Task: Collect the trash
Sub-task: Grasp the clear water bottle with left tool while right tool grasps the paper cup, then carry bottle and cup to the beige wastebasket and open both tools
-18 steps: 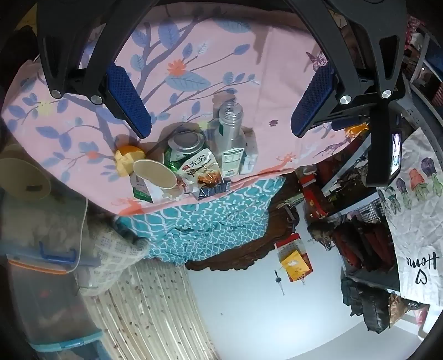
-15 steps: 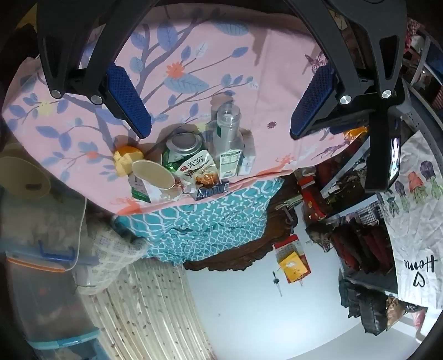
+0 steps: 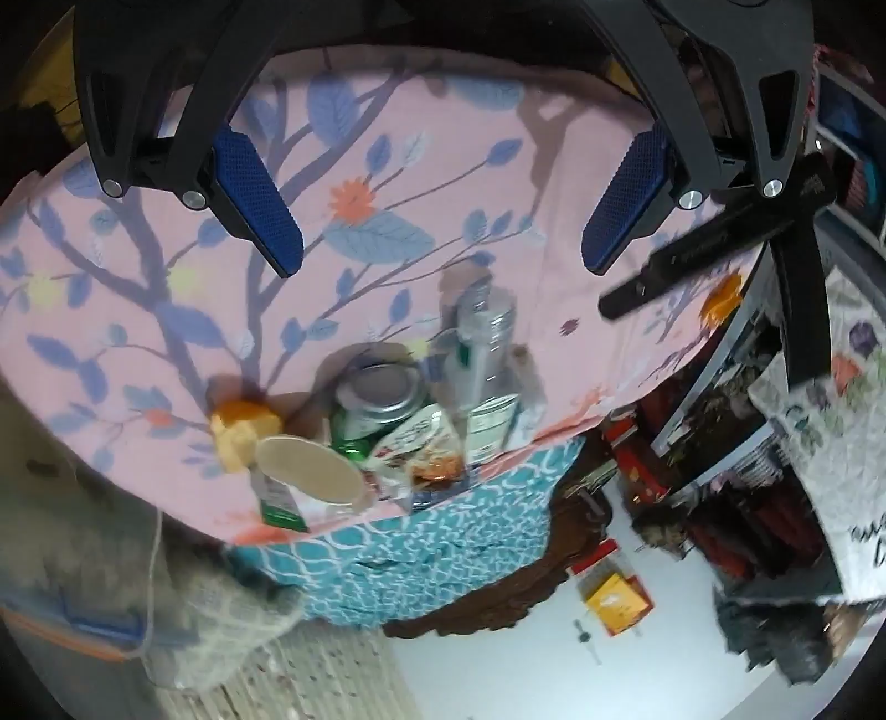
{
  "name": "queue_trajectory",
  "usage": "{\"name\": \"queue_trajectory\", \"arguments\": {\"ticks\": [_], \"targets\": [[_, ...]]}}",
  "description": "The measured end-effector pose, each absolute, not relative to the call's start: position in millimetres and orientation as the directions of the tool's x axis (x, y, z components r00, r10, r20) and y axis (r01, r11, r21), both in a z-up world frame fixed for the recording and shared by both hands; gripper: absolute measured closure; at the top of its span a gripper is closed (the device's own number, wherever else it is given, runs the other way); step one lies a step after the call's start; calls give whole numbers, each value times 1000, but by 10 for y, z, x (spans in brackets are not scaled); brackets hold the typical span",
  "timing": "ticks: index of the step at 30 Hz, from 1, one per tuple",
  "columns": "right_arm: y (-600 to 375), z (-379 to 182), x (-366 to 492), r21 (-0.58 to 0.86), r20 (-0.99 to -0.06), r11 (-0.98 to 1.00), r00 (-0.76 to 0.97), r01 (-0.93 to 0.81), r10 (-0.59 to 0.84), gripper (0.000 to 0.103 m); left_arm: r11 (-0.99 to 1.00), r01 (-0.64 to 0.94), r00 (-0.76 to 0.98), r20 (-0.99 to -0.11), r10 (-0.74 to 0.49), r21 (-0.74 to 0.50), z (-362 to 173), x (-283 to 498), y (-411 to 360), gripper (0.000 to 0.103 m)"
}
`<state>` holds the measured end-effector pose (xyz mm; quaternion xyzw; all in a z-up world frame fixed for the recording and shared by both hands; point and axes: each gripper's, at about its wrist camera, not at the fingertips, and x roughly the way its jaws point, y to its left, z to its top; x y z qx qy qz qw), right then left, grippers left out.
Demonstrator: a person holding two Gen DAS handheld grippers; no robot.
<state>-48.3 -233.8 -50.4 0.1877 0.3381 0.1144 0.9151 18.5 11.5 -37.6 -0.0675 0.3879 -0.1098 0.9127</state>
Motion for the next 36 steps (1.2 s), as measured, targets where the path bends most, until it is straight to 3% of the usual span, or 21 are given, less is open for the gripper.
{"name": "queue_trajectory", "arguments": {"ticks": [5,6,12,17,22,24,25,27,36], "targets": [[-2685,-688,-91,466,-608,884,717,-25,341,45,947,234,616,-720,-320,-220,-402,507,-216,28],[-2739,-724,-19,479,-612,878,709,-19,350,48,946,248,602,-732,-319,-209,-416,596,-311,28],[-3137,-707,339,481,-596,876,745,32,299,50,957,263,572,-780,-255,-121,-562,1023,-715,29],[-3259,-608,817,331,-631,943,745,5,217,51,968,230,543,-813,-209,-95,-713,1224,-740,40],[-3176,-678,1268,206,-681,976,707,-63,190,66,970,227,549,-811,-199,-85,-768,1279,-733,45],[-3162,-739,1377,197,-696,977,691,-78,196,79,971,230,559,-808,-186,-64,-770,1247,-726,46],[-3166,-760,1399,209,-699,974,684,-85,209,88,972,229,564,-806,-181,-58,-761,1204,-701,46],[-3179,-748,1332,242,-676,965,695,-104,245,93,972,230,580,-795,-178,-50,-723,1088,-635,46],[-3576,-643,503,504,-467,855,794,-123,390,95,918,381,679,-642,-357,-108,-197,414,-578,46]]}}
